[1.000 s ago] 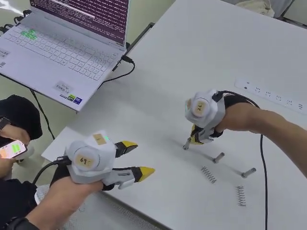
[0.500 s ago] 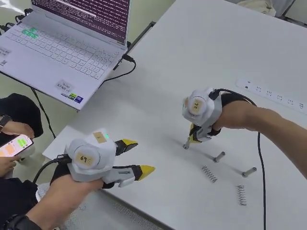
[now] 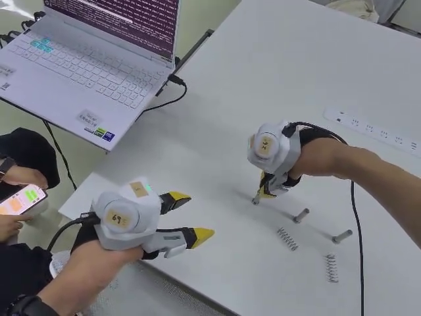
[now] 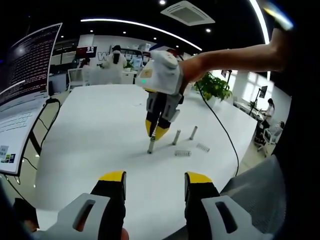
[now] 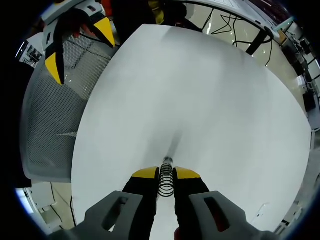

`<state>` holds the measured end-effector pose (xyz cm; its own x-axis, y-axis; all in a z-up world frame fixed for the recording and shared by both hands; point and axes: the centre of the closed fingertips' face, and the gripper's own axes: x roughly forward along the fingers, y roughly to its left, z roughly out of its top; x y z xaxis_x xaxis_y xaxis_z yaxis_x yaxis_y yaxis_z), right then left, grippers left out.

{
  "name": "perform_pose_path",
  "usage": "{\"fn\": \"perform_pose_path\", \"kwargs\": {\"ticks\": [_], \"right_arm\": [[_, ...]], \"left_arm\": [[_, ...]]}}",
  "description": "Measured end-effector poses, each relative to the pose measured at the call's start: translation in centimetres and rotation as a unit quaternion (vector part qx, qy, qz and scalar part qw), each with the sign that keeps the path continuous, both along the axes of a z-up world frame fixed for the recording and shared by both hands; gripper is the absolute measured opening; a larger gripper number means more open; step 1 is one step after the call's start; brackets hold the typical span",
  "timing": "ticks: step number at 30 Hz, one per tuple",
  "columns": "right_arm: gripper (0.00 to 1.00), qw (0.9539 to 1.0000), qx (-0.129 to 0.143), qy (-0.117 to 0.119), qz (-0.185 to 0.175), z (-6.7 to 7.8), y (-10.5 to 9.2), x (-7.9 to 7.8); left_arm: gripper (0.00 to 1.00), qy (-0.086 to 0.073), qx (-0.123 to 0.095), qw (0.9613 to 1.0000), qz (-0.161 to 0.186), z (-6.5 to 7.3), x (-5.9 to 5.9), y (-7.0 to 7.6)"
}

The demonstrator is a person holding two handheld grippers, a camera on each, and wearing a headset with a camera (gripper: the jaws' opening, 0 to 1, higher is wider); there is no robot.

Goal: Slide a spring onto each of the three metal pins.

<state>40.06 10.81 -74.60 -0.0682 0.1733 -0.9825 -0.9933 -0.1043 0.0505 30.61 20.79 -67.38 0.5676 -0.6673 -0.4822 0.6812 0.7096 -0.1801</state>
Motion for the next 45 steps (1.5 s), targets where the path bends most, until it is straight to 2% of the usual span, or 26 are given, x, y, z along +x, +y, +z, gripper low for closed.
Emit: {"fn": "perform_pose_path", "kwargs": {"ticks": [12,16,45], "right_arm": [[0.09,1.0000,0.004,0.003,-0.006,-0.4,0.5,0.1],[0.09,1.0000,-0.003,0.002,-0.002,-0.9,0.2,-0.2],[0.09,0.9999,0.007,0.003,-0.014,-3.0,0.3,-0.3]], "left_arm": [[0.41,0.000,-0.001,1.0000,0.002,0.0,0.2,0.0],[0.41,0.000,-0.001,1.0000,0.002,0.0,0.2,0.0],[0.41,0.000,0.002,1.0000,0.006,0.0,0.4,0.4]]}}
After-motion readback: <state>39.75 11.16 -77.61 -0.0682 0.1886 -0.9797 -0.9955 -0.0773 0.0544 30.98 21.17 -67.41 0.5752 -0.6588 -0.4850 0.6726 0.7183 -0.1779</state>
